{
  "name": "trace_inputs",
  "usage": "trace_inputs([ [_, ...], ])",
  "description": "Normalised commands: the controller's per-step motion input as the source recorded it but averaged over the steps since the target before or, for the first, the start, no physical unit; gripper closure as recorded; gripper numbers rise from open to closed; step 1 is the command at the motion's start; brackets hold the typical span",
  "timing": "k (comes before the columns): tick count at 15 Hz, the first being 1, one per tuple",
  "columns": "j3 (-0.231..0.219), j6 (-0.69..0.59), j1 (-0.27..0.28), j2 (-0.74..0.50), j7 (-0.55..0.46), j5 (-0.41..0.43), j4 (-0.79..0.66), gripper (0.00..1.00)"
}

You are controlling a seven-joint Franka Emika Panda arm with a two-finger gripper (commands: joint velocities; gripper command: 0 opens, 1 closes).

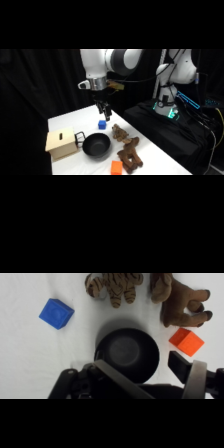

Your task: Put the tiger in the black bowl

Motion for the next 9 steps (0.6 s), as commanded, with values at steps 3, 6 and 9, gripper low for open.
trace_inputs([
  [3,0.015,0.05,-0.024,-0.05,0.05,-0.008,-0.06,0.0],
  [6,0.0,0.17,-0.032,-0.15,0.07,-0.022,-0.22,0.0],
  [9,-0.013,0.27,-0.042,-0.28,0.05,-0.025,-0.41,0.0],
])
